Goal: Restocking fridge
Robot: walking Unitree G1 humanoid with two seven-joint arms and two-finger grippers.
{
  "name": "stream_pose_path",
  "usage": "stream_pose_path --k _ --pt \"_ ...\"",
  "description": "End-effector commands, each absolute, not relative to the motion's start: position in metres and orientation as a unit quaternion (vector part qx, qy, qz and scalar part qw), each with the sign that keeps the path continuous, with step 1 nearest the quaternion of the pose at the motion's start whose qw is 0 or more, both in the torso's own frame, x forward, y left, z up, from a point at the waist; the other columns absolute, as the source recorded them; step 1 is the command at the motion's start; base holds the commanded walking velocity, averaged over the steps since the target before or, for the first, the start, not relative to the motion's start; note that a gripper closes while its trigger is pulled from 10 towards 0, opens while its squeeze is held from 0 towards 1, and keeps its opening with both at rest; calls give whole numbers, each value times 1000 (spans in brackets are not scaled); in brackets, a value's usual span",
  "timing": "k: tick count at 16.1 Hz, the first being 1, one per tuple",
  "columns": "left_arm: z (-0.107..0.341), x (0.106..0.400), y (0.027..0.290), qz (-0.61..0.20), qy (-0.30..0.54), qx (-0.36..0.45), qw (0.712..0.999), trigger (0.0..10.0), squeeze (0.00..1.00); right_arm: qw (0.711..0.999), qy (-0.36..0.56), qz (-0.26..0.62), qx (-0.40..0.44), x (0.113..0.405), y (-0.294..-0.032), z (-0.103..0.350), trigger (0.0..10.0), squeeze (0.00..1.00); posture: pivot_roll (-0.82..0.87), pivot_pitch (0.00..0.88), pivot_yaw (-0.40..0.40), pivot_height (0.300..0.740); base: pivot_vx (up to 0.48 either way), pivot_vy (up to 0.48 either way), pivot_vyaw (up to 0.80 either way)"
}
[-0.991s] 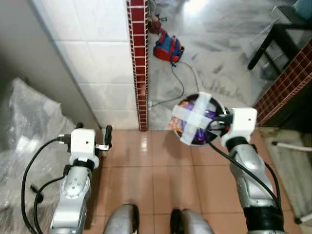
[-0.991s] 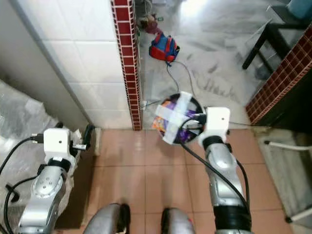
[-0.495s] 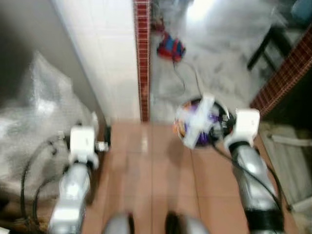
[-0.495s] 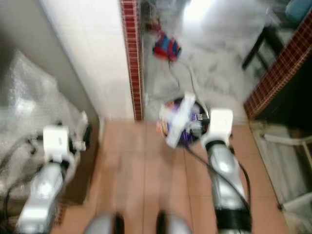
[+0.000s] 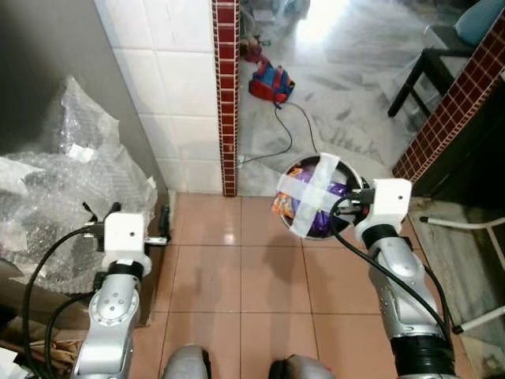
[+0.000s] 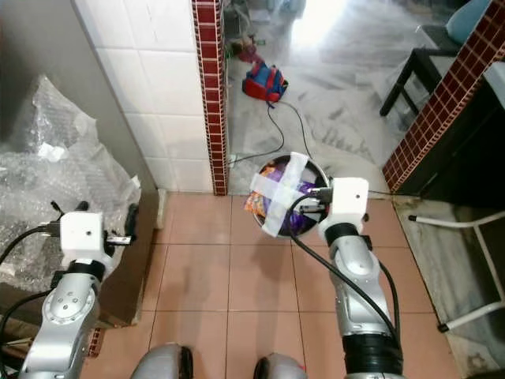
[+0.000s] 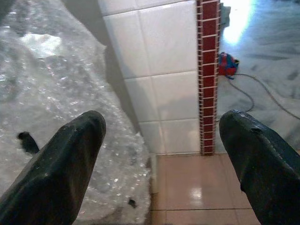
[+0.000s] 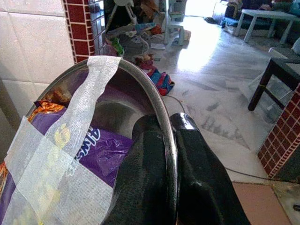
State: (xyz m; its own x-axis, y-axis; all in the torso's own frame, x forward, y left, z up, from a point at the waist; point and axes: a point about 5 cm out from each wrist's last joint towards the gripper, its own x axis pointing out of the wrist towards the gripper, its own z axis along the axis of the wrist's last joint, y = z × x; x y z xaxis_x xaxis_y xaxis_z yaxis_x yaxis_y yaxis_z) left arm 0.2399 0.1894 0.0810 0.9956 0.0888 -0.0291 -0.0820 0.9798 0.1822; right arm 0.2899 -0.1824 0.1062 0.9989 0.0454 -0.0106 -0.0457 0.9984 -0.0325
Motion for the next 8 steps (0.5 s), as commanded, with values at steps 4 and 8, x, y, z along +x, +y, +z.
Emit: stream_pose_path --k 4,8 --pt "85 252 192 25 2 77 997 10000 0 1000 -11 29 -4 295 -174 111 10000 0 71 48 -16 740 0 0 0" --pt "98 268 191 17 -21 66 997 10000 0 1000 -14 14 -7 300 -176 107 10000 0 86 8 -8 740 0 0 0"
